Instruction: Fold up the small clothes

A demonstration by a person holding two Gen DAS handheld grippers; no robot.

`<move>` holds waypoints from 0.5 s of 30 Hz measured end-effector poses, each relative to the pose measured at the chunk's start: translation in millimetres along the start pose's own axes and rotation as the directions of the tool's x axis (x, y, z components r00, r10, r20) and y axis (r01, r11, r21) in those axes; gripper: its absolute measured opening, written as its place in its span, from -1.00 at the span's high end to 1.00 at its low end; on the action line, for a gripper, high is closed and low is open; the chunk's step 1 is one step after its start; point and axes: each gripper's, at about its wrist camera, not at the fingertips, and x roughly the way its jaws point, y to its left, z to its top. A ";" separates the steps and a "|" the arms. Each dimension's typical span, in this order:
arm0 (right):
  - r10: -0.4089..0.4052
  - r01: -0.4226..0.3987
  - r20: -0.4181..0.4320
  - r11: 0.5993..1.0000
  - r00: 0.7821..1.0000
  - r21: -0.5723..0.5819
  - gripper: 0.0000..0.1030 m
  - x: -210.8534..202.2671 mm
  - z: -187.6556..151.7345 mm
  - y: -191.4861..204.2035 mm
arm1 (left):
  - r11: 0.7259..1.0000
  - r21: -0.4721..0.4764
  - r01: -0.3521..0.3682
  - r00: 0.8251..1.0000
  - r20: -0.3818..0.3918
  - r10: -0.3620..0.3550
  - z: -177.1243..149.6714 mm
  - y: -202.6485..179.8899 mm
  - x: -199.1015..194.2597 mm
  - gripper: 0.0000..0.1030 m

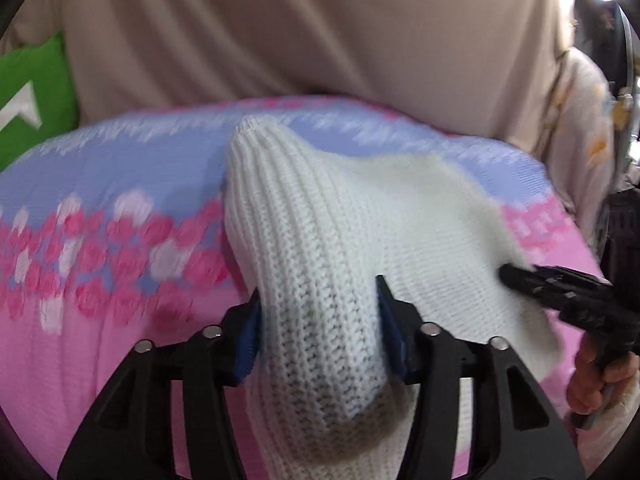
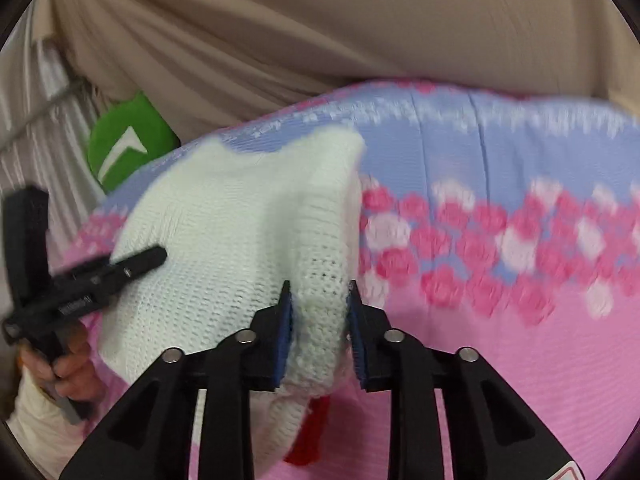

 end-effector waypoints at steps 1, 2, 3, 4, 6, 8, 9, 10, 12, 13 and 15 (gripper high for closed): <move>0.017 -0.017 0.006 1.000 1.000 0.012 0.45 -6.9 -1.0 -0.2 | 1.000 -0.019 0.017 1.000 0.018 -0.016 -4.5 4.7 -7.8 -0.06; 0.008 -0.008 0.021 1.000 1.000 -0.005 0.45 -17.1 0.0 5.8 | 0.999 -0.034 0.019 1.000 0.025 -0.018 -7.9 7.3 -18.1 -0.06; -0.006 0.007 0.052 1.000 0.999 -0.030 0.45 -29.3 0.1 13.5 | 0.999 -0.041 0.006 0.999 0.034 -0.004 -9.2 8.0 -27.4 -0.06; -0.012 0.016 0.081 0.999 0.997 -0.050 0.45 -40.7 -1.2 21.4 | 0.999 -0.042 -0.014 0.998 0.057 0.017 -10.9 6.8 -40.6 -0.06; 0.012 -0.006 0.111 0.998 0.994 -0.057 0.52 -59.1 -9.9 32.6 | 0.996 -0.033 -0.088 0.992 0.087 0.090 -12.9 1.8 -61.6 -0.02; 0.037 -0.029 0.108 0.997 0.994 -0.070 0.74 -63.0 -20.8 40.6 | 0.991 -0.023 -0.133 0.984 0.112 0.135 -15.9 -8.3 -79.6 -0.03; 0.018 -0.010 0.087 0.996 0.996 -0.085 0.81 -57.3 -25.2 44.3 | 0.990 -0.017 -0.137 0.983 0.119 0.138 -18.0 -15.3 -85.5 -0.03; -0.016 0.022 0.062 0.995 0.998 -0.099 0.87 -50.0 -29.4 48.5 | 0.991 -0.006 -0.135 0.984 0.120 0.135 -19.9 -22.4 -88.3 -0.05; -0.089 0.085 -0.024 0.990 0.996 -0.115 0.97 -22.8 -39.6 47.9 | 0.987 0.013 -0.162 0.983 0.095 0.160 -26.6 -39.3 -83.2 -0.17; -0.096 0.090 -0.047 0.990 0.994 -0.109 1.00 -15.9 -42.5 45.2 | 0.981 0.019 -0.195 0.979 0.070 0.194 -31.6 -44.3 -74.9 -0.16; -0.099 0.096 -0.024 0.991 0.995 -0.093 1.00 -25.2 -44.7 47.0 | 0.966 0.022 -0.258 0.966 0.010 0.258 -44.3 -48.6 -51.6 -0.17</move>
